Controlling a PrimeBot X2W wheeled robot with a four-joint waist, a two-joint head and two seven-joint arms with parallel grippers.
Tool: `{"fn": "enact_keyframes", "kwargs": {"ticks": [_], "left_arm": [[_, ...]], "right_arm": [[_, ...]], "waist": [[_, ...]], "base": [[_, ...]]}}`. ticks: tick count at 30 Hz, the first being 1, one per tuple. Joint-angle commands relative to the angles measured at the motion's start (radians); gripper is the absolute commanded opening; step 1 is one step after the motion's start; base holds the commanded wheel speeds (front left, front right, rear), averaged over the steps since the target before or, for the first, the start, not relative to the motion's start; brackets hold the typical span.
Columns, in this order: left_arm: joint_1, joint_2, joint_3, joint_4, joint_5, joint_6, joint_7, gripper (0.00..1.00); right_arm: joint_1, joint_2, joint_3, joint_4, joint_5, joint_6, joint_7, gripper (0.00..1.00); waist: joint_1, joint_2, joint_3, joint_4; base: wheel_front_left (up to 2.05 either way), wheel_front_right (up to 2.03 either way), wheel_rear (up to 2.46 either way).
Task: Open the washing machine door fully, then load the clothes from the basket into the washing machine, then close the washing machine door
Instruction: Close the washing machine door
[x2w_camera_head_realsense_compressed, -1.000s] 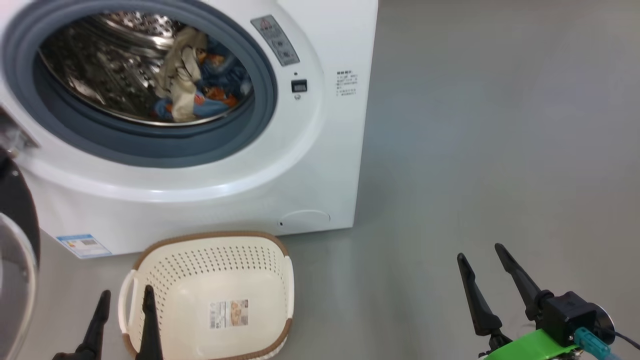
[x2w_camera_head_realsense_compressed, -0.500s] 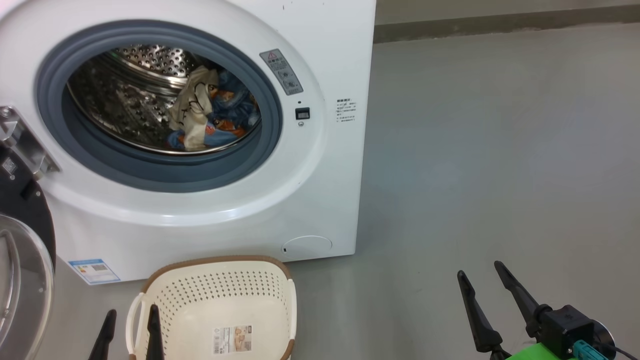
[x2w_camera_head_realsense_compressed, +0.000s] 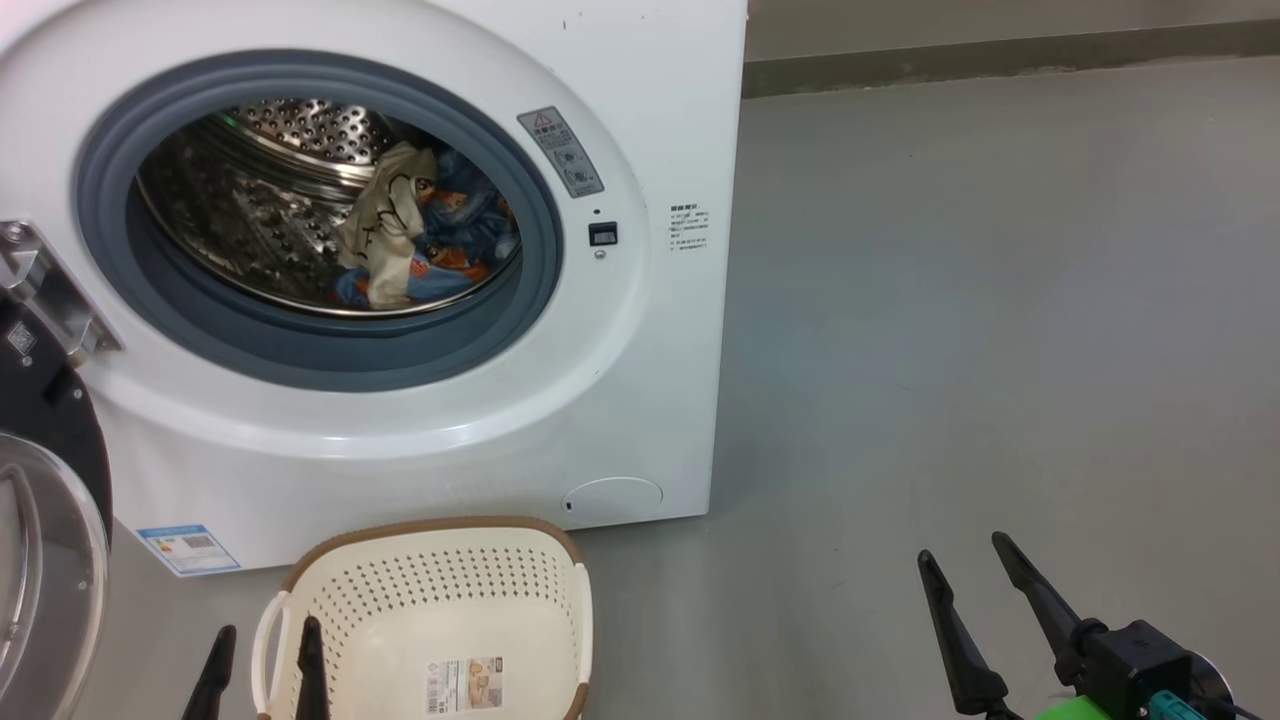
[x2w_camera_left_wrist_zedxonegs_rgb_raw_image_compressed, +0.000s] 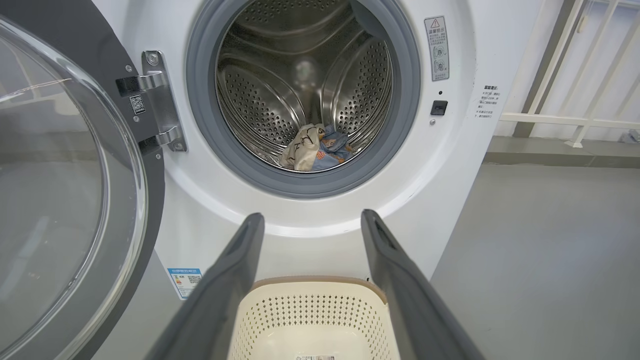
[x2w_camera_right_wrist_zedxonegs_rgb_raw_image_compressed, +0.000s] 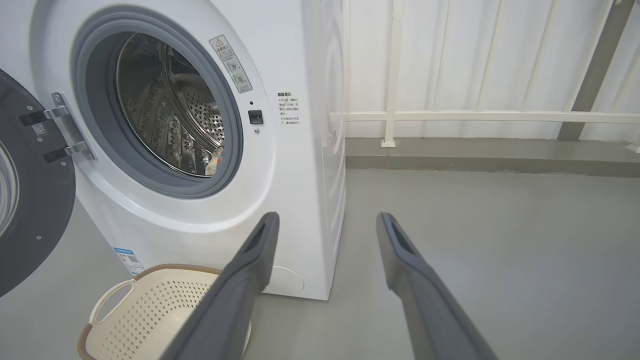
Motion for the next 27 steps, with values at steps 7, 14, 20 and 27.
{"fn": "enact_keyframes", "kwargs": {"ticks": [7,14,20,27], "left_arm": [[-0.026,0.023,0.029,-0.024,-0.007,0.01,-0.003,1.0],[-0.033,0.021,0.029,-0.016,-0.01,0.011,-0.006,1.0],[-0.038,0.023,0.028,-0.011,-0.007,0.011,-0.009,1.0],[-0.04,0.024,0.029,-0.003,-0.006,0.013,-0.012,1.0]], "right_arm": [[-0.015,-0.003,0.021,-0.031,-0.005,0.003,0.003,1.0],[-0.016,-0.002,0.022,-0.034,-0.006,0.003,0.006,1.0],[-0.015,-0.002,0.022,-0.033,-0.007,0.003,0.006,1.0],[-0.015,-0.001,0.022,-0.035,-0.005,0.003,0.005,1.0]], "waist": [[0.0,0.0,0.005,0.002],[0.0,0.0,0.004,0.003],[0.0,0.0,0.004,0.006],[0.0,0.0,0.004,0.009]], "base": [[0.0,0.0,0.0],[0.0,0.0,0.0],[-0.18,0.18,0.0],[-1.02,1.02,0.0]]}}
